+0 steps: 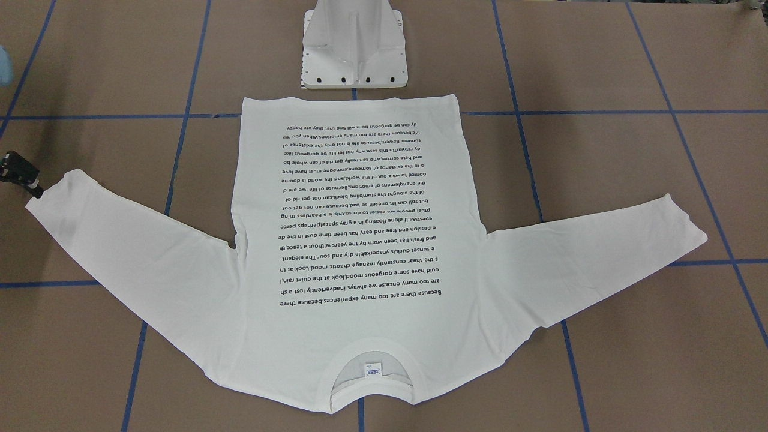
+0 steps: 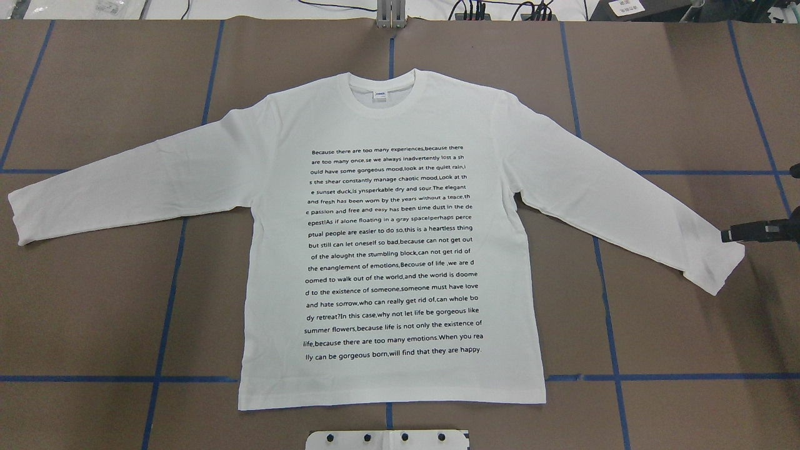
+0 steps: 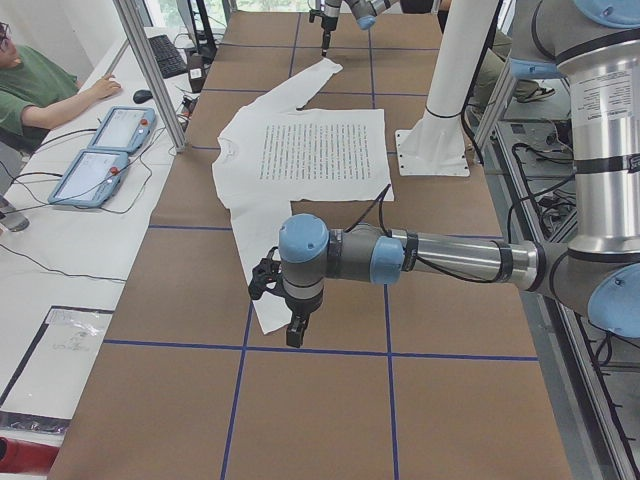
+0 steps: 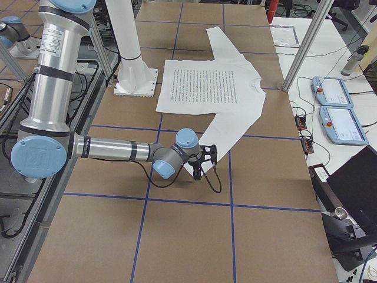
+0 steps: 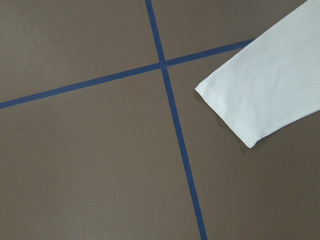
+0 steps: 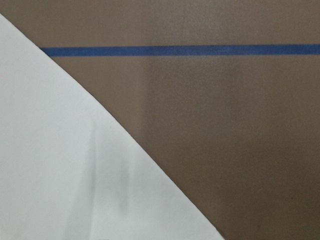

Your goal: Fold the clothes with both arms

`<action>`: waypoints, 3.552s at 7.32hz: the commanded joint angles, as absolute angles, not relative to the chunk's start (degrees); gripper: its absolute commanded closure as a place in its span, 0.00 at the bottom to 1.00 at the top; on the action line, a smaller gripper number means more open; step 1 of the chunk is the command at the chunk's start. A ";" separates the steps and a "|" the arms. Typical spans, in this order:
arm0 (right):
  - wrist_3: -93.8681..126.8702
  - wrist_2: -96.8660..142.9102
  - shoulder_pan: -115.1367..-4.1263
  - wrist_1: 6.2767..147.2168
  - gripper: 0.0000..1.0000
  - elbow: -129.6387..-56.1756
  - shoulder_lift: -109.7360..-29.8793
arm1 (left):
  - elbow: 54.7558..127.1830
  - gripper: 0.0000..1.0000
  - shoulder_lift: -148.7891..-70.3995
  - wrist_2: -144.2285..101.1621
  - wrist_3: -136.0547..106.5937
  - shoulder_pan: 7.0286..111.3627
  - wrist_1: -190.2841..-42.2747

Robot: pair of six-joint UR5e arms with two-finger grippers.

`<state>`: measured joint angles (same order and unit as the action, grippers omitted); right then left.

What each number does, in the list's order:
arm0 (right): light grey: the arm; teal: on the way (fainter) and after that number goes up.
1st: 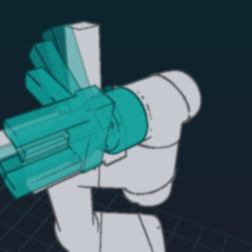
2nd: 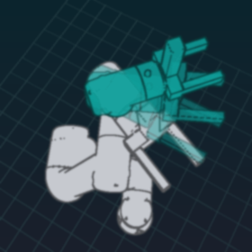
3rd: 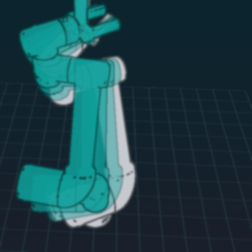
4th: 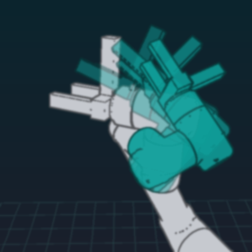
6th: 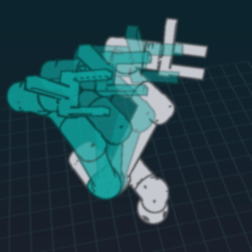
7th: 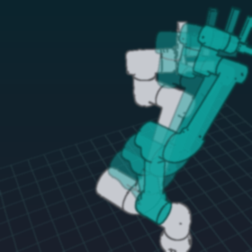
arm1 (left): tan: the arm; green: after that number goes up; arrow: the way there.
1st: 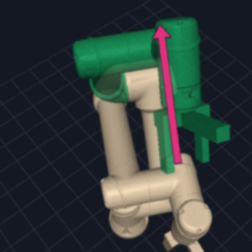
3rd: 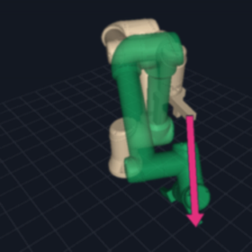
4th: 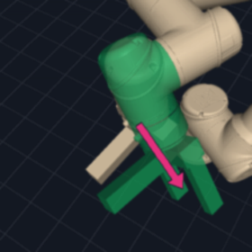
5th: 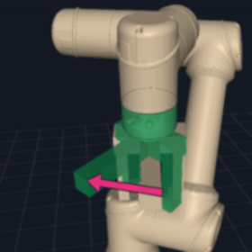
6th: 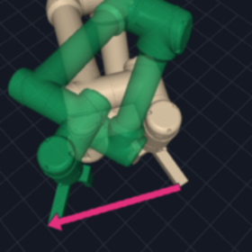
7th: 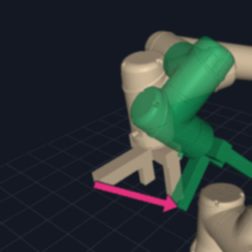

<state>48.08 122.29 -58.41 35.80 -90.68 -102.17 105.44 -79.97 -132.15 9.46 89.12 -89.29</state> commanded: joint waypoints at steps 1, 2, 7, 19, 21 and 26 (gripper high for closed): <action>48.87 121.55 -57.31 34.80 0.01 -88.43 -102.13 | 105.47 0.00 -79.89 -132.19 9.49 89.12 -89.30; 48.87 121.55 -57.30 34.89 0.05 -88.24 -102.13 | 105.56 0.00 -79.89 -132.19 9.49 89.12 -89.30; 48.87 121.55 -56.69 34.89 0.17 -87.36 -102.04 | 105.64 0.00 -79.72 -132.19 9.49 89.12 -89.30; 48.69 125.60 -61.08 57.62 1.00 -106.00 -101.17 | 105.65 0.00 -79.45 -132.10 9.49 89.21 -89.21; 48.69 125.42 -62.13 79.96 1.00 -116.51 -92.79 | 105.56 0.00 -79.45 -132.01 9.49 89.21 -89.30; 49.30 119.62 -59.95 120.76 1.00 -111.84 -51.03 | 105.12 0.00 -79.45 -132.01 9.41 89.21 -89.30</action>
<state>48.90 120.93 -60.93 116.65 -115.45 -59.48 105.40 -79.49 -132.01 9.45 89.21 -89.30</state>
